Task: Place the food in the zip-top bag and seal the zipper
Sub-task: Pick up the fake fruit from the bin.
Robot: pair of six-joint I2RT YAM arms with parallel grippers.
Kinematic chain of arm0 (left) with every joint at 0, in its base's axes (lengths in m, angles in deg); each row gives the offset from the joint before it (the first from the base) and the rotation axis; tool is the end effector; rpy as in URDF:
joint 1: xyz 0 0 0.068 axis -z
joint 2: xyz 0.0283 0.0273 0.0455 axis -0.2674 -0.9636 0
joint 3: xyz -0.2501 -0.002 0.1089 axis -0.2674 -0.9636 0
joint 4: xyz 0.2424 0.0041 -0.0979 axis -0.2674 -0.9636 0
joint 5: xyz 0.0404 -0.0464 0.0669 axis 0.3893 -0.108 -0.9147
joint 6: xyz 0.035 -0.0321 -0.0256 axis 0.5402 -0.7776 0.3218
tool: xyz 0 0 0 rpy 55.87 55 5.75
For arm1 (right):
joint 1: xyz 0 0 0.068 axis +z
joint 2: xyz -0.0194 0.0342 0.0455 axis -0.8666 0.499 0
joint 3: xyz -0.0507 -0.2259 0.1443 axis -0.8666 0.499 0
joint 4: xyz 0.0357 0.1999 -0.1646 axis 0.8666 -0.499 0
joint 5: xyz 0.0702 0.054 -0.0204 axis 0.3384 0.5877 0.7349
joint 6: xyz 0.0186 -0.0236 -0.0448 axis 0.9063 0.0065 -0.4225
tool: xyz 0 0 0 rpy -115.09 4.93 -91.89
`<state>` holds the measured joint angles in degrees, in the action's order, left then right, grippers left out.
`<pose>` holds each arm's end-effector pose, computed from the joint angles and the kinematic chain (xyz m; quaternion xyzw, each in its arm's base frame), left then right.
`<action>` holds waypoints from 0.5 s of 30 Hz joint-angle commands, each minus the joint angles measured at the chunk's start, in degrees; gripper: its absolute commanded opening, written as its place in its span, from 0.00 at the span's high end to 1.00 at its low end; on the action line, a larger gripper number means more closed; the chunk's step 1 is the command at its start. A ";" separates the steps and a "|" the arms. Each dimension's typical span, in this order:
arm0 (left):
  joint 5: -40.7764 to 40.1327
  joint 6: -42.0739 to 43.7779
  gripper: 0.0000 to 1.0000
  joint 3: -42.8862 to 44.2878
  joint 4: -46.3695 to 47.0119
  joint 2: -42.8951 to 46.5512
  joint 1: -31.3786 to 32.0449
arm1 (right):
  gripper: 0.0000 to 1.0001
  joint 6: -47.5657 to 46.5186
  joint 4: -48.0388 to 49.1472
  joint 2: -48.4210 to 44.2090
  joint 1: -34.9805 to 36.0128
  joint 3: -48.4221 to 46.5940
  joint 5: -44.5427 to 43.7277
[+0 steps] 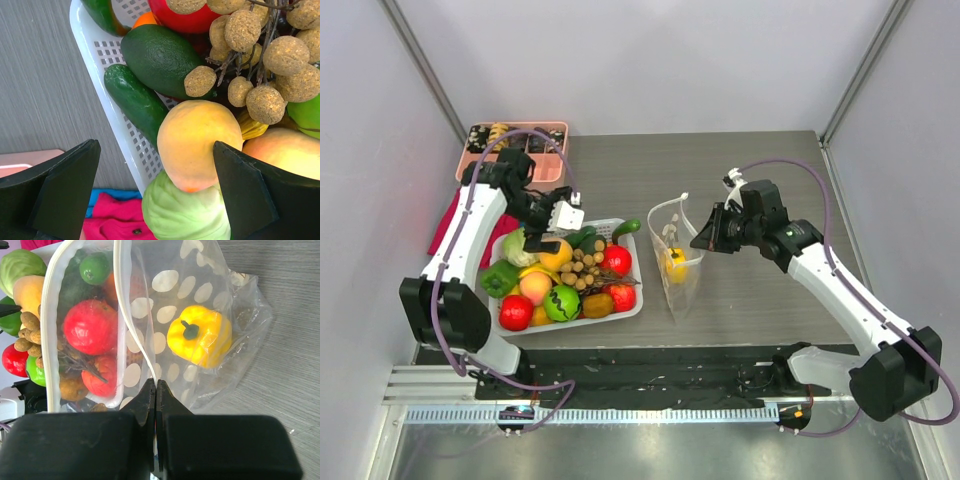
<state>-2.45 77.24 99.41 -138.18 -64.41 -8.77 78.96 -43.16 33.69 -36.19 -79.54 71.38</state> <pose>0.2756 -0.0531 0.3291 0.7412 0.5953 -0.1580 0.2672 0.2233 0.1121 0.3095 -0.0235 0.8954 0.3288 0.2994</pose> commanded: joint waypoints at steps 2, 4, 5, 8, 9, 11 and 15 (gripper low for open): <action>-2.33 6.59 0.00 0.63 -16.19 -1.67 -0.33 | 0.99 -1.04 0.59 0.67 -0.15 -1.68 1.00; -2.51 5.97 0.00 1.33 -16.99 -1.49 -0.41 | 0.99 -1.13 0.59 0.67 -0.06 -1.51 1.08; -2.51 5.54 0.00 1.59 -17.25 -1.40 -0.33 | 0.99 -1.21 0.68 0.59 -0.06 -1.42 1.08; -2.16 5.18 0.00 2.21 -17.34 0.43 -0.41 | 0.99 -1.13 0.59 0.50 -0.06 -1.42 1.26; -1.90 5.18 0.00 2.21 -17.34 1.05 -0.33 | 0.99 -1.13 0.59 0.50 -0.06 -1.24 1.26; -1.54 4.92 0.00 2.56 -17.43 2.45 -0.33 | 0.99 -1.13 0.51 0.50 -0.15 -1.33 1.35; -1.01 2.64 0.00 3.88 -17.34 3.95 -0.33 | 0.99 -1.04 0.50 0.32 -0.06 -1.24 1.43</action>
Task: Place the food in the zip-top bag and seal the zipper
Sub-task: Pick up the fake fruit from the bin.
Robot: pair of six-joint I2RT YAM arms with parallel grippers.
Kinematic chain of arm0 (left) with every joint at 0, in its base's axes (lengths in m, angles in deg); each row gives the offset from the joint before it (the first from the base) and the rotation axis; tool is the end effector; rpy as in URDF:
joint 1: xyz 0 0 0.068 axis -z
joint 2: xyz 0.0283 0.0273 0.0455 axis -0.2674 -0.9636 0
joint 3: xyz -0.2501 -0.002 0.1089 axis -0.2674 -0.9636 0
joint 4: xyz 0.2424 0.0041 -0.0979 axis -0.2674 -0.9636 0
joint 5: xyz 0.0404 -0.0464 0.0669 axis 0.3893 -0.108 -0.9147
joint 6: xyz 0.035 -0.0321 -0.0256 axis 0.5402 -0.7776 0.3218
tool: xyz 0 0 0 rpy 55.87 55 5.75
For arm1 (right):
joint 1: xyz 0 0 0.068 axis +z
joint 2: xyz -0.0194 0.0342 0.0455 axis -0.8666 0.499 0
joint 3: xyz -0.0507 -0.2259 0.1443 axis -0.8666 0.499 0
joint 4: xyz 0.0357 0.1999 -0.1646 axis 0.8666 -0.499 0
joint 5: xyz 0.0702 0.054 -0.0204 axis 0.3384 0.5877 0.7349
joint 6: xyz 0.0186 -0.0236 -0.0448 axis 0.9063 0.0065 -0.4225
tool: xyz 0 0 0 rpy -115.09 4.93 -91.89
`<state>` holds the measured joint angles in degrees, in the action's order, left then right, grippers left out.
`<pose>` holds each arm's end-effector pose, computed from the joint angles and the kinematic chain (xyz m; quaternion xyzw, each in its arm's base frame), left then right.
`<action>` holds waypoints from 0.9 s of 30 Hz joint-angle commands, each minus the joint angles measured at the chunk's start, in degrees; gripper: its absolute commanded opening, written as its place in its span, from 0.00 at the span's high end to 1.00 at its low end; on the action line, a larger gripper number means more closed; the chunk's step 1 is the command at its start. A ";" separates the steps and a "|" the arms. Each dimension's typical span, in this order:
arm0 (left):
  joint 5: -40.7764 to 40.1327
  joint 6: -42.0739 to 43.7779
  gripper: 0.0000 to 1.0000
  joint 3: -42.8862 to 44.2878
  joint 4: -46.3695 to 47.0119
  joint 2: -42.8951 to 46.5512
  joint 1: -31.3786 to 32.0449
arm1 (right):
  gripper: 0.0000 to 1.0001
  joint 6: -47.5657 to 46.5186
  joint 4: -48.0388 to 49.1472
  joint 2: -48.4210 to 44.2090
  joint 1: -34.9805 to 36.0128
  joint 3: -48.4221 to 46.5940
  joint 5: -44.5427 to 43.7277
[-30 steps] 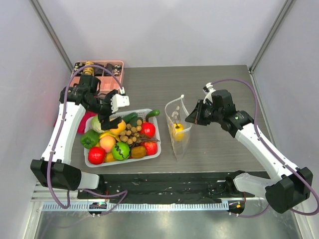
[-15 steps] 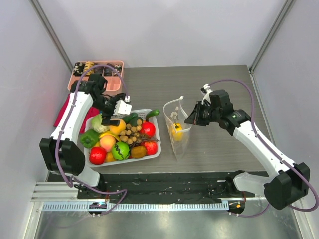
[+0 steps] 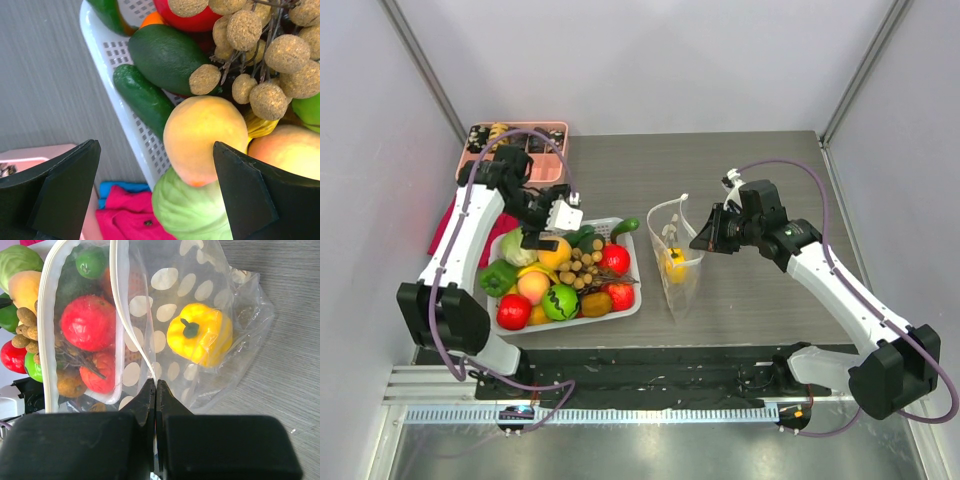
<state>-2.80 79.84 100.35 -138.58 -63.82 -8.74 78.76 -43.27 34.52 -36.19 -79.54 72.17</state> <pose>0.2734 -0.0528 0.3358 0.7563 0.5760 -0.1431 0.2752 0.2254 0.1135 0.3061 -0.0265 0.8977 0.3308 0.2899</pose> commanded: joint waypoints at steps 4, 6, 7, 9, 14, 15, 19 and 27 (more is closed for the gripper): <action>-0.66 0.38 0.00 1.89 -17.04 5.91 -0.35 | 0.99 -1.10 0.53 -0.60 -0.06 -1.33 0.65; -1.36 0.30 0.00 0.49 -17.04 6.79 -0.26 | 0.99 -1.19 0.53 -0.60 -0.06 -1.15 0.74; -1.98 -0.05 0.00 -0.22 -16.95 6.97 -0.17 | 0.99 -1.11 0.53 -0.60 -0.15 -1.24 0.82; -3.30 -0.41 0.00 -1.27 -16.95 6.97 -0.17 | 0.99 -1.02 0.53 -0.42 -0.15 -1.24 0.82; -4.97 -1.64 0.00 -4.09 -17.04 6.01 0.70 | 0.99 -1.19 0.61 -0.33 -0.06 -1.15 0.82; -5.14 -2.07 0.00 -4.27 -16.95 5.74 0.79 | 0.99 -1.11 0.61 -0.25 -0.06 -1.24 0.82; -5.06 -5.59 0.00 -3.39 -15.20 2.85 1.15 | 0.99 -1.02 0.70 0.19 -0.15 -1.24 1.00; -6.02 -7.88 0.00 -2.60 -13.70 -4.09 2.38 | 0.99 -1.02 0.79 0.37 -0.06 -1.59 1.09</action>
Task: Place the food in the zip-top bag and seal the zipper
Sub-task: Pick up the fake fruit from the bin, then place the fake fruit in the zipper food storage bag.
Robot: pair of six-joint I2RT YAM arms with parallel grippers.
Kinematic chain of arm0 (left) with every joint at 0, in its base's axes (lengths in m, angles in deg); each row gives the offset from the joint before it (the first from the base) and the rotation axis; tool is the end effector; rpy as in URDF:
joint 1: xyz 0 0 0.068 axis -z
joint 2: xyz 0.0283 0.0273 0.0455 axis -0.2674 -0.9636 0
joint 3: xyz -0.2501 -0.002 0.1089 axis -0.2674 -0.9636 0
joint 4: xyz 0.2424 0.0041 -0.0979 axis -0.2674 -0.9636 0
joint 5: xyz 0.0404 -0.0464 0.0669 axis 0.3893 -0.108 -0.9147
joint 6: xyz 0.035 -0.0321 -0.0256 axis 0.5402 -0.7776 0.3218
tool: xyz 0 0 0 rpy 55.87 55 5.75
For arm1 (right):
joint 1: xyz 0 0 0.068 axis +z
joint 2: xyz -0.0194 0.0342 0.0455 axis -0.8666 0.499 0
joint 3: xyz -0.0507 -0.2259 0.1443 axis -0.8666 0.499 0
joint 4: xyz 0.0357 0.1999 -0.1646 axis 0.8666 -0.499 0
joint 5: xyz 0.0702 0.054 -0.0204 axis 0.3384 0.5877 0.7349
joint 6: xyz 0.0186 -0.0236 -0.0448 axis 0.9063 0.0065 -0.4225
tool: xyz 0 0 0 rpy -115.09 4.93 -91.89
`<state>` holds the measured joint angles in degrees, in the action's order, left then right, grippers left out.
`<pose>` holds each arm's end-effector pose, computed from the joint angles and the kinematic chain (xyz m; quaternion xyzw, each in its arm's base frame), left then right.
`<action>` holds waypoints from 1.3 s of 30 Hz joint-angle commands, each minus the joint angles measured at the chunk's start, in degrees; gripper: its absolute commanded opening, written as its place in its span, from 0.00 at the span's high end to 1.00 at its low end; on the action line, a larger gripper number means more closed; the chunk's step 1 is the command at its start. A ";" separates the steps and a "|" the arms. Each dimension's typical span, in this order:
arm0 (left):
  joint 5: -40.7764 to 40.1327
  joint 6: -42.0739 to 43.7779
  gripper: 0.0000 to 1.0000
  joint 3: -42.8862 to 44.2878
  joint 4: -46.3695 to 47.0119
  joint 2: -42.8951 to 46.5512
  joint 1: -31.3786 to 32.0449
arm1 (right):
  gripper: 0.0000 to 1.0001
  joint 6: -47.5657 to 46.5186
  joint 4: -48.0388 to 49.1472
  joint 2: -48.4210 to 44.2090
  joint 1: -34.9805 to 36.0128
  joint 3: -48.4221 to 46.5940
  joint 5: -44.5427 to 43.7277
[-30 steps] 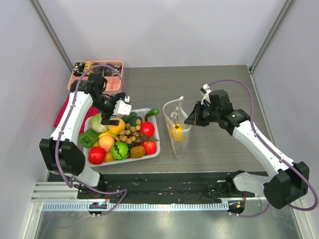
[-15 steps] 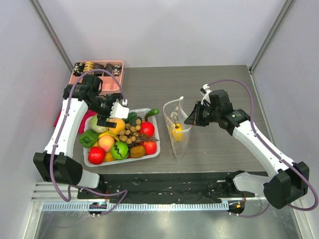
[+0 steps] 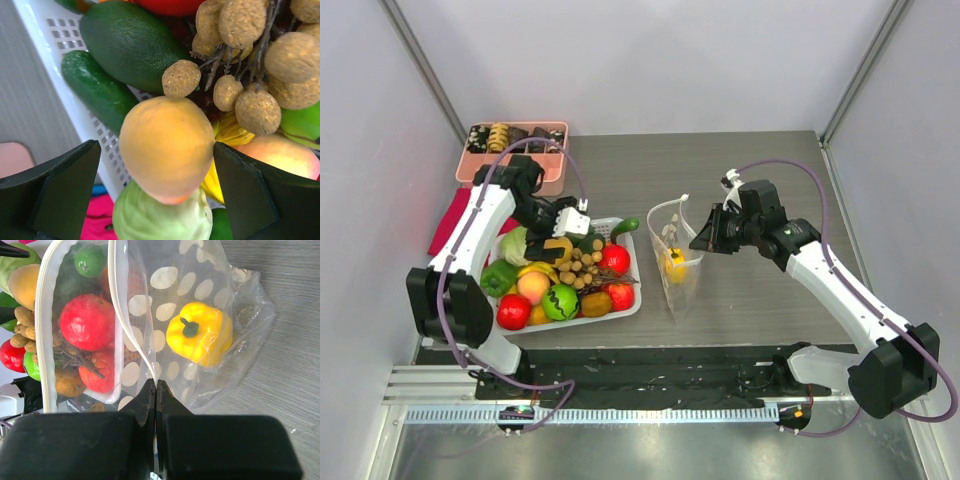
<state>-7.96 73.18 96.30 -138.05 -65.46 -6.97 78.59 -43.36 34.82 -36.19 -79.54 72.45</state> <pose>0.2753 -0.0590 0.3082 0.7324 0.6301 -0.1576 0.2046 0.2262 0.1140 0.3048 -0.0282 0.8986 0.3311 0.2864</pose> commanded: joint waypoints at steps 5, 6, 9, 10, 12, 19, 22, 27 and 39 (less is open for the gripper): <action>-1.04 -0.69 0.00 2.06 -15.63 -4.13 0.87 | 0.99 -1.19 0.70 0.06 -0.15 -1.51 0.54; -1.04 -0.69 0.00 1.97 -15.71 -4.05 0.87 | 0.99 -1.19 0.70 0.15 -0.15 -1.42 0.54; -1.65 -0.95 0.03 1.71 -16.15 -3.96 0.87 | 0.99 -1.28 0.79 0.24 -0.06 -1.33 0.54; -1.74 -1.12 0.08 2.06 -16.50 -3.87 0.96 | 0.99 -1.28 0.79 0.24 -0.15 -1.42 0.54; -1.31 -1.83 0.16 2.85 -17.38 -3.35 0.87 | 0.99 -1.37 0.79 0.15 -0.06 -1.42 0.45; 0.81 -4.46 0.35 6.19 -17.47 3.42 2.44 | 0.99 -1.81 0.88 0.06 -0.15 -1.33 0.10; -0.33 -4.38 0.37 6.89 -17.21 5.97 3.06 | 0.99 -1.63 0.96 -0.02 -0.06 -1.42 -0.08; 3.77 -12.10 0.38 13.38 -9.84 7.99 3.24 | 0.99 -0.93 1.49 0.06 -0.06 -1.42 0.45; 5.21 -71.76 0.33 9.36 42.59 10.55 30.29 | 0.99 0.30 2.99 1.47 0.03 -3.96 1.59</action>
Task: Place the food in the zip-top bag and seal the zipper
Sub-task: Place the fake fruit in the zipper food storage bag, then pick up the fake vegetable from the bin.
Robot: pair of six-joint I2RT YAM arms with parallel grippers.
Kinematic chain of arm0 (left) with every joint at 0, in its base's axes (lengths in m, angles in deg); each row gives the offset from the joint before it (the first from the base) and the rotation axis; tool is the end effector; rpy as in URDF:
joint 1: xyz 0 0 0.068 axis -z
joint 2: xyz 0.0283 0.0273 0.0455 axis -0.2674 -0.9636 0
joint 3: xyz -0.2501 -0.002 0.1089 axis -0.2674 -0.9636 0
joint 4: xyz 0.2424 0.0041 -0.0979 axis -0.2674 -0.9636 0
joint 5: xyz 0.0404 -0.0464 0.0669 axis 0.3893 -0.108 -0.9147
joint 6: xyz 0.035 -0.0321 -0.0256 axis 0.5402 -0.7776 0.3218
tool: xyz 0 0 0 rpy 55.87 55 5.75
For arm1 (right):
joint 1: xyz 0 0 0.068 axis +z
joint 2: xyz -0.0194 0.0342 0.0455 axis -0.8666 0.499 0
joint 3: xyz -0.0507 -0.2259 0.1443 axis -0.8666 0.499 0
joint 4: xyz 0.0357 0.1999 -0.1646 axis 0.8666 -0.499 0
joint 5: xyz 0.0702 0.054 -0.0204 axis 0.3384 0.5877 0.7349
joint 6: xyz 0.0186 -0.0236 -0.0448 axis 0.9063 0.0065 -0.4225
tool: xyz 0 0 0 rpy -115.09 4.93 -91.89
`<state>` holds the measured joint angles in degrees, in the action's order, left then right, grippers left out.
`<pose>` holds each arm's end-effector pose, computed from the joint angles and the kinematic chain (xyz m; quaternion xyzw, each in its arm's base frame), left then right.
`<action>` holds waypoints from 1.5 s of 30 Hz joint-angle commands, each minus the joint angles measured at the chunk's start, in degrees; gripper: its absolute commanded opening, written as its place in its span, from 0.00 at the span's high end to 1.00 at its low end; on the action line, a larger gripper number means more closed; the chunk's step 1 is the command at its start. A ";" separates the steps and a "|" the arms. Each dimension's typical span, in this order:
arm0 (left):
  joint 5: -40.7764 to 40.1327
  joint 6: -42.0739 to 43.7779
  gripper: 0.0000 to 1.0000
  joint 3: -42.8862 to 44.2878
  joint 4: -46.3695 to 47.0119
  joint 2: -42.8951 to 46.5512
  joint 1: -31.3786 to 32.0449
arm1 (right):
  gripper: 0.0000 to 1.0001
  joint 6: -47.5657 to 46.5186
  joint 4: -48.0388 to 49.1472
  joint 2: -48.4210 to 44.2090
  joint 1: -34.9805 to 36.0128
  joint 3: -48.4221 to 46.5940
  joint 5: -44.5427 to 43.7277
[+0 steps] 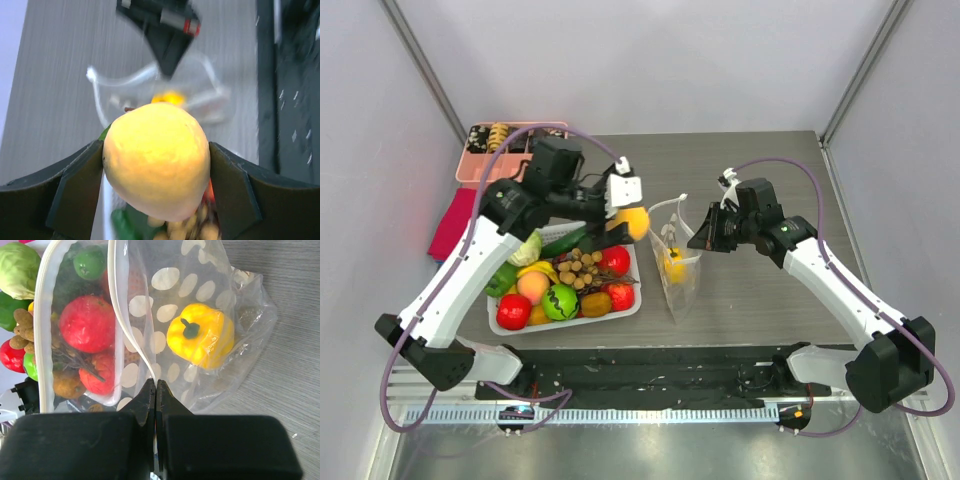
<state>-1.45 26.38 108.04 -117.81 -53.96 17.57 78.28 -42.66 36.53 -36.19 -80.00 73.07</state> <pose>0.2074 -0.1600 0.4368 0.6259 0.6070 -0.2478 0.4224 0.2323 0.1172 0.3015 -0.0320 0.8996 0.3329 0.2808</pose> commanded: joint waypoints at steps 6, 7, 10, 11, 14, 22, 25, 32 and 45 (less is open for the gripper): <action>-8.95 -37.82 0.36 -1.07 28.65 -9.20 10.86 | 0.99 -0.36 0.89 -1.81 0.12 -4.12 0.72; -9.75 -38.78 0.36 -1.15 28.38 -10.08 11.04 | 0.99 -0.53 0.79 -1.99 0.03 -4.04 0.54; -10.19 -40.37 0.38 -1.50 25.15 -12.55 11.92 | 0.99 -0.62 0.62 -3.05 0.11 -3.42 0.45; -9.58 -40.55 0.38 -1.76 23.82 -13.42 12.18 | 0.99 -0.62 0.62 -3.22 0.12 -3.42 0.28; -8.53 -39.67 0.38 -2.29 19.25 -13.87 13.50 | 0.99 -1.06 0.44 -4.10 0.12 -2.81 -0.68; -5.45 -34.67 0.17 0.86 6.86 -15.63 17.36 | 0.99 -2.03 -0.09 -7.00 0.12 -2.10 -2.09; -6.41 -34.14 0.00 2.62 2.99 -15.98 17.90 | 0.99 -2.99 0.00 -8.84 0.03 -1.14 -1.83; -4.84 -33.78 0.00 5.68 4.74 -9.31 12.21 | 0.99 -4.84 -0.17 -12.27 0.11 1.50 -1.65; -20.63 -25.63 0.00 2.39 -16.26 12.21 -15.85 | 0.99 -7.22 -1.40 -12.36 0.12 1.24 -2.01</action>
<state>-13.71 -4.24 114.27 -125.29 -49.52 3.30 72.97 -44.56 24.62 -36.19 -78.14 71.51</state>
